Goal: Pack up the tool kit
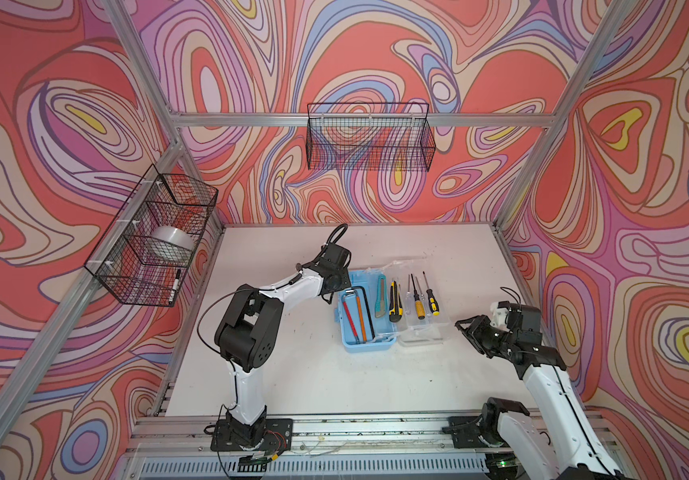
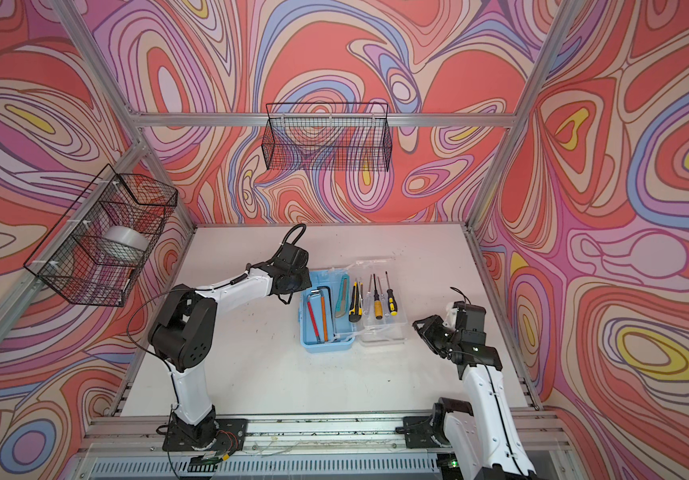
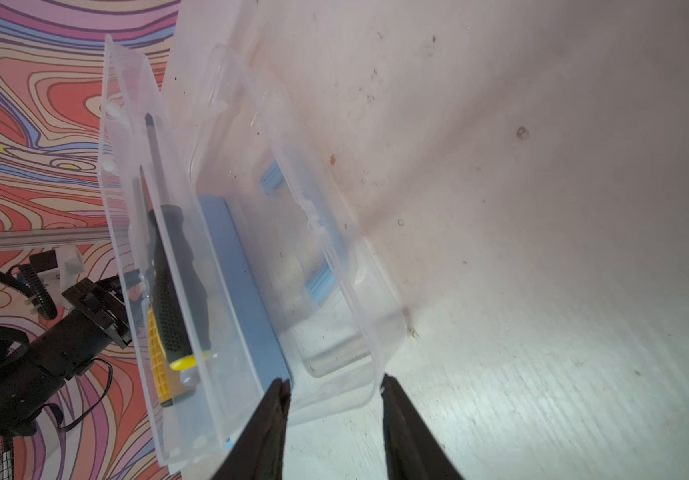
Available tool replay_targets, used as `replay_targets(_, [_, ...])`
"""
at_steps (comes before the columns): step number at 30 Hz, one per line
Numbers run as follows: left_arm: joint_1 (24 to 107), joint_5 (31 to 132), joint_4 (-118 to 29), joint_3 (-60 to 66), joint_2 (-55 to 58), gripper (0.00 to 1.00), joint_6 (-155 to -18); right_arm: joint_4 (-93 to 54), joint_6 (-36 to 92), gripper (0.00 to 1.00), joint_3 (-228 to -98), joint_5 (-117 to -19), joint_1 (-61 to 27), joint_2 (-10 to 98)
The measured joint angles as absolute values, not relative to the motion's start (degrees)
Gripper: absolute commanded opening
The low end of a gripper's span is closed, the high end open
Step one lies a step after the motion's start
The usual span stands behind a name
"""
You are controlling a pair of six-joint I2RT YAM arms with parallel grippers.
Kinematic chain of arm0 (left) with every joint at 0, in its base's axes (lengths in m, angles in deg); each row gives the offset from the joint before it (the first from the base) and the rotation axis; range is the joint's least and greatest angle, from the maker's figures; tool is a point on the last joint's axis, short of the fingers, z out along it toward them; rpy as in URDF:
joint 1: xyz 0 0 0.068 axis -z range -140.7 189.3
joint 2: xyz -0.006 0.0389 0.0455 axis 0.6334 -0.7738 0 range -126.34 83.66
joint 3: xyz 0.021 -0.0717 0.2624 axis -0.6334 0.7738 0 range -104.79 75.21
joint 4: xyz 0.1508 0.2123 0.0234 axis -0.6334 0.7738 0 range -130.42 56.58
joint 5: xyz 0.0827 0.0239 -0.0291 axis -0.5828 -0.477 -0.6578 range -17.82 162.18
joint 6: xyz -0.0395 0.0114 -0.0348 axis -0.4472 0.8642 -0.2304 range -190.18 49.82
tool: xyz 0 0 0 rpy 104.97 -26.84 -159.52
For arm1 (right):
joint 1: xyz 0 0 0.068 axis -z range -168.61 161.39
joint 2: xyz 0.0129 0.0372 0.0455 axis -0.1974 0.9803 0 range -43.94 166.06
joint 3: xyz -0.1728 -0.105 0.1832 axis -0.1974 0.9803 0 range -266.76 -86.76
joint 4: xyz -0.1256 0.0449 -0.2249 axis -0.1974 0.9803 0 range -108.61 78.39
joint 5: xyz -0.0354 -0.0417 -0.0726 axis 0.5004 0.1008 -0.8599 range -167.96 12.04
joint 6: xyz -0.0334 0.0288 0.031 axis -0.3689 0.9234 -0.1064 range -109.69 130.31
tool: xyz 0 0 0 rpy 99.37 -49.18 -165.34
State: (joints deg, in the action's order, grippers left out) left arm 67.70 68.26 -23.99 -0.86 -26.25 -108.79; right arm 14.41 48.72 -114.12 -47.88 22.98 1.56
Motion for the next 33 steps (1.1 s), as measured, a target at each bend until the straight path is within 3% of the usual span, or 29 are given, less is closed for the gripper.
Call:
replay_targets(22, [67.29,70.27,-26.11,0.3,-25.92,0.0,-109.86,8.11,46.36,0.39,-111.25,-44.91,22.85,8.99])
replay_targets(33, [66.89,72.22,-27.99,1.0,-25.88,0.0,-110.32,4.11,46.99,0.28,-111.1,-48.58,16.58,12.88])
